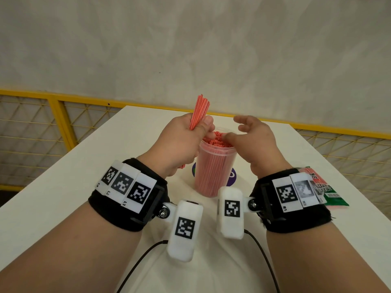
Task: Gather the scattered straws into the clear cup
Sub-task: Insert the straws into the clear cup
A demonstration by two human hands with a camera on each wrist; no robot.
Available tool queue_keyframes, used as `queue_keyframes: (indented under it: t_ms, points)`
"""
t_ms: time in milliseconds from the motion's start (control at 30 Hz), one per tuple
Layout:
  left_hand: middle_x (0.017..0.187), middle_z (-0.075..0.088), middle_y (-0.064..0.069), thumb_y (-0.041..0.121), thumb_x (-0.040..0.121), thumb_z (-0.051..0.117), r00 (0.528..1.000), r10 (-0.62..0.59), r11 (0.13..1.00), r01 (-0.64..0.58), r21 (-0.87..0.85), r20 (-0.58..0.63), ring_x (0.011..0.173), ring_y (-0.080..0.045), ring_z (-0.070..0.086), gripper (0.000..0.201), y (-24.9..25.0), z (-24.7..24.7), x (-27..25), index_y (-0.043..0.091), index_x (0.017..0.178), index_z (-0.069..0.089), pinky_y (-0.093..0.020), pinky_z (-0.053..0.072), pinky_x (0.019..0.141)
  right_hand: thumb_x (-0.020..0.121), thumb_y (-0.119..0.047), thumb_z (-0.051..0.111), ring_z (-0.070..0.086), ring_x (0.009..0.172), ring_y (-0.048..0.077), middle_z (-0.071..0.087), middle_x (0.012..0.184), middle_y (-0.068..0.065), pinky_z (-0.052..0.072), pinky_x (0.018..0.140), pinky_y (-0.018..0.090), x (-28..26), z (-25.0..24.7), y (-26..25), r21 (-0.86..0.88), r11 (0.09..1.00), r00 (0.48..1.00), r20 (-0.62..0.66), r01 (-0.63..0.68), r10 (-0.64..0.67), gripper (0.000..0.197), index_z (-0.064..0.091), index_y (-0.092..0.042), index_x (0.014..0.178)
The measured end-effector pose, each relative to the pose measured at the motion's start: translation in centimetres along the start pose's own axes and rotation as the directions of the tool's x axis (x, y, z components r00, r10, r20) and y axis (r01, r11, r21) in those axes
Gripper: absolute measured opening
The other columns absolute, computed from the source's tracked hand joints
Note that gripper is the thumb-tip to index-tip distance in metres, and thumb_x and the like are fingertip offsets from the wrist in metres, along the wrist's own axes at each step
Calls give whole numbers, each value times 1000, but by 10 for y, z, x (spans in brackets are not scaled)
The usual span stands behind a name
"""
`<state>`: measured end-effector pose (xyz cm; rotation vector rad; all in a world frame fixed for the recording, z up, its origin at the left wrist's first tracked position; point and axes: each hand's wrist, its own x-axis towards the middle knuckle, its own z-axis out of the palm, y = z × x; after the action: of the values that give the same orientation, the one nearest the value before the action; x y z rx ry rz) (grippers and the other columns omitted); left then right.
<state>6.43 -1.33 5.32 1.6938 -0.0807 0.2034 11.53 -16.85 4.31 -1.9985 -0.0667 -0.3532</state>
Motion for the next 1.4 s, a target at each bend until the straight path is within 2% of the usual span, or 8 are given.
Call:
queue_keyframes:
  t_ms: [133, 300, 433, 567, 767, 900, 1200, 1400]
  points:
    - [80, 75, -5, 43, 96, 53, 992, -47, 985, 65, -158, 114, 41, -6, 42, 37, 4, -2, -2, 10, 89, 68, -16, 31, 34, 87, -26, 66, 61, 105, 8, 66, 108, -8, 49, 97, 35, -6, -4, -18, 124, 982, 987, -92, 140, -129, 22, 66, -25, 109]
    - [80, 75, -8, 51, 87, 55, 975, -27, 986, 62, -152, 222, 42, -7, 47, 43, 6, -3, -5, 10, 83, 71, -17, 34, 35, 88, -26, 69, 67, 80, 0, 75, 82, -6, 49, 75, 23, -20, -14, -39, 295, 926, 968, 15, 236, -251, 17, 64, -30, 104]
    - [82, 76, -6, 57, 76, 54, 955, -9, 988, 55, -145, 297, 44, -7, 54, 52, 7, -3, -7, 9, 87, 70, -17, 37, 35, 84, -19, 74, 66, 69, -3, 74, 73, -6, 45, 62, 8, -27, -15, -44, 391, 898, 962, 93, 201, -256, 32, 64, -18, 114]
    - [86, 76, -5, 57, 78, 52, 948, 5, 991, 39, -131, 319, 46, -8, 58, 52, 8, -2, -9, 9, 90, 70, -18, 40, 37, 81, -12, 76, 65, 63, 3, 73, 70, 0, 46, 57, 10, -28, -16, -45, 454, 876, 969, 91, 164, -228, 32, 66, -14, 111]
    - [83, 75, -7, 47, 93, 50, 957, 12, 990, 29, -137, 289, 48, -13, 60, 44, 7, -1, -7, 7, 98, 69, -21, 47, 41, 83, -6, 72, 66, 70, 19, 72, 83, 17, 56, 69, 33, -26, -15, -43, 485, 863, 976, 77, 140, -202, 23, 68, -18, 102]
    - [77, 74, -7, 46, 94, 51, 966, 1, 991, 34, -132, 260, 48, -14, 60, 43, 7, -5, -5, 8, 98, 70, -24, 50, 43, 84, -5, 71, 65, 66, 14, 69, 84, 17, 52, 68, 28, -24, -15, -43, 522, 837, 980, 6, 165, -197, 22, 69, -20, 99]
    - [67, 70, -4, 49, 95, 48, 988, 32, 992, -12, -128, 151, 45, -13, 57, 47, 5, -2, -2, 6, 98, 68, -22, 44, 39, 84, -2, 70, 66, 67, 23, 68, 80, 26, 58, 72, 36, -26, -11, -45, 483, 848, 967, 11, 219, -255, 28, 62, -20, 105]
    - [75, 73, -5, 47, 98, 47, 1000, -18, 995, 17, -95, -7, 46, -16, 61, 41, 1, -6, 3, 10, 97, 66, -23, 45, 38, 86, 2, 65, 65, 68, 16, 59, 57, -4, 58, 67, 35, -15, -21, -42, 569, 757, 941, -276, 323, -194, 29, 59, -22, 101]
